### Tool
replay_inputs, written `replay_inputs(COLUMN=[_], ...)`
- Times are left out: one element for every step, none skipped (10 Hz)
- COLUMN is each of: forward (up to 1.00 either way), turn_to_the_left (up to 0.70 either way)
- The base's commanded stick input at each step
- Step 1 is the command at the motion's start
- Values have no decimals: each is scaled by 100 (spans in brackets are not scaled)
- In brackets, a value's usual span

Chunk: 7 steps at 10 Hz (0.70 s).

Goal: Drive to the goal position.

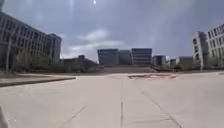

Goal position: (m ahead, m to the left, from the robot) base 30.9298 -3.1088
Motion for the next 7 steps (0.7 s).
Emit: replay_inputs(forward=[100,100,100,100,100,100,100], turn_to_the_left=[0,0,0,-1,-36,-32,-9])
